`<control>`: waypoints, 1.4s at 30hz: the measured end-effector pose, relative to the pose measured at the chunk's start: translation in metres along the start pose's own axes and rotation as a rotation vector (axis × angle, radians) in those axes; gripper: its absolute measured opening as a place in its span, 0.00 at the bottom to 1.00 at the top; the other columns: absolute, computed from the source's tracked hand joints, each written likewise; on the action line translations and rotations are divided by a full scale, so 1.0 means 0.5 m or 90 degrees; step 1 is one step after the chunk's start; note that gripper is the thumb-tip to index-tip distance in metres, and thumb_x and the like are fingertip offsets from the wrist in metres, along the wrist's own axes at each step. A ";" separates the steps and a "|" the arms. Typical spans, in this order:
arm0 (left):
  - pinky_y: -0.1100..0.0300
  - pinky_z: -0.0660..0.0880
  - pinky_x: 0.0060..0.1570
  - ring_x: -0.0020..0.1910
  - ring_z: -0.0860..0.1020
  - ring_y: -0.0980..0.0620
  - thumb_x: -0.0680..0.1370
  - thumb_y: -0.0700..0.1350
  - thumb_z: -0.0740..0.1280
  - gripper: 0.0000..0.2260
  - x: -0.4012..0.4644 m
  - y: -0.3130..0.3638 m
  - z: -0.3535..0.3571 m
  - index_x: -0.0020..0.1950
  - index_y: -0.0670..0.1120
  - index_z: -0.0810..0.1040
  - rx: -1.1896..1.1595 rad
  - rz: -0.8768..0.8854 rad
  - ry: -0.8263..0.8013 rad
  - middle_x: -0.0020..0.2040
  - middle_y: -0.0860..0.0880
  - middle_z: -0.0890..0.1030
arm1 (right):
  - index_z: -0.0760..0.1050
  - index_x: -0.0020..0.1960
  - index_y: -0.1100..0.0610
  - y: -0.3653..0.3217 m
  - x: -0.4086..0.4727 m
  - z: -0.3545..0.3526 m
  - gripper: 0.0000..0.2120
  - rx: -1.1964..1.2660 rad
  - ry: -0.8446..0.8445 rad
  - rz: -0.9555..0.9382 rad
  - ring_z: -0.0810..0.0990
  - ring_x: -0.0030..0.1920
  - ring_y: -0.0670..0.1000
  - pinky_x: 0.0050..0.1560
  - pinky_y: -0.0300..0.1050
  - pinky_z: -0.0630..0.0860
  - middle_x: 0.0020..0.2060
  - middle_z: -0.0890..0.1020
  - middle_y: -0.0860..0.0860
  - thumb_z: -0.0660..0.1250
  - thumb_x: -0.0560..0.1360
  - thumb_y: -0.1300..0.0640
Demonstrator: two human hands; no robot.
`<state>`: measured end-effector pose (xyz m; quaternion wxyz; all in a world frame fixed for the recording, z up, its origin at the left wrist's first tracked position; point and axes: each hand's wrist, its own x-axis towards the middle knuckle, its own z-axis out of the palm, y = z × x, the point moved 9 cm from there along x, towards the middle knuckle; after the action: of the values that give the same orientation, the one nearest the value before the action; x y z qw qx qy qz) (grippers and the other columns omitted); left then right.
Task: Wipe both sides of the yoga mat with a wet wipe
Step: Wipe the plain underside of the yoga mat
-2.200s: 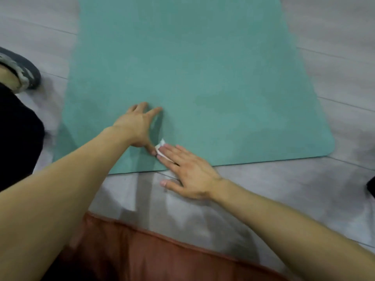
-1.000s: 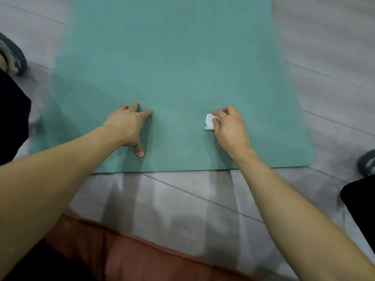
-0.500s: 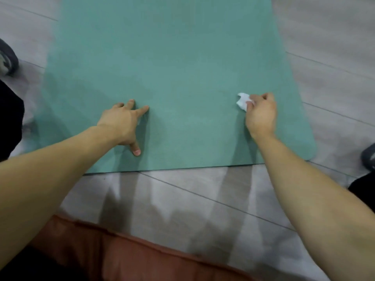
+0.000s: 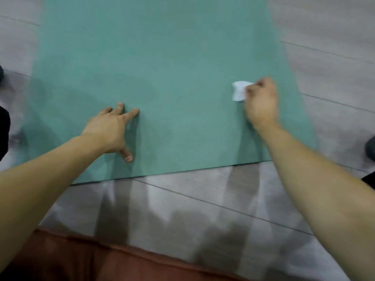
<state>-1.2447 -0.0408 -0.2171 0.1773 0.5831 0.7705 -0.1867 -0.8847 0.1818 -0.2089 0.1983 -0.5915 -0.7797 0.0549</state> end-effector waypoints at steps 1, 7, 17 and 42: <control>0.42 0.69 0.74 0.81 0.60 0.37 0.41 0.72 0.82 0.78 0.002 -0.001 0.000 0.84 0.63 0.45 0.003 -0.003 -0.002 0.85 0.45 0.53 | 0.83 0.55 0.62 0.074 0.017 -0.025 0.15 0.011 0.021 0.113 0.78 0.56 0.64 0.54 0.49 0.71 0.54 0.78 0.61 0.61 0.79 0.57; 0.44 0.65 0.78 0.82 0.58 0.37 0.44 0.68 0.85 0.77 -0.001 -0.001 0.001 0.85 0.61 0.45 -0.007 -0.021 -0.039 0.86 0.44 0.51 | 0.83 0.53 0.60 -0.319 -0.196 0.020 0.09 0.211 -0.058 -0.223 0.80 0.54 0.61 0.59 0.51 0.79 0.51 0.82 0.58 0.66 0.77 0.66; 0.42 0.65 0.77 0.80 0.60 0.40 0.57 0.75 0.68 0.56 -0.085 0.188 0.020 0.83 0.57 0.60 -0.079 0.111 0.010 0.83 0.45 0.58 | 0.84 0.58 0.60 0.143 -0.049 -0.068 0.13 0.045 0.006 0.012 0.80 0.51 0.67 0.54 0.56 0.74 0.53 0.78 0.63 0.64 0.81 0.58; 0.54 0.64 0.24 0.39 0.74 0.39 0.73 0.37 0.64 0.11 -0.211 0.134 0.041 0.54 0.45 0.78 0.206 0.280 0.286 0.45 0.43 0.74 | 0.81 0.57 0.56 -0.253 -0.370 0.039 0.12 0.159 -0.195 -0.061 0.76 0.44 0.60 0.49 0.56 0.79 0.50 0.76 0.55 0.62 0.82 0.52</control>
<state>-1.1520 -0.1218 -0.1884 -0.0551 0.7821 0.6069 -0.1305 -0.9648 -0.0273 -0.2316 0.1513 -0.5089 -0.8153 0.2311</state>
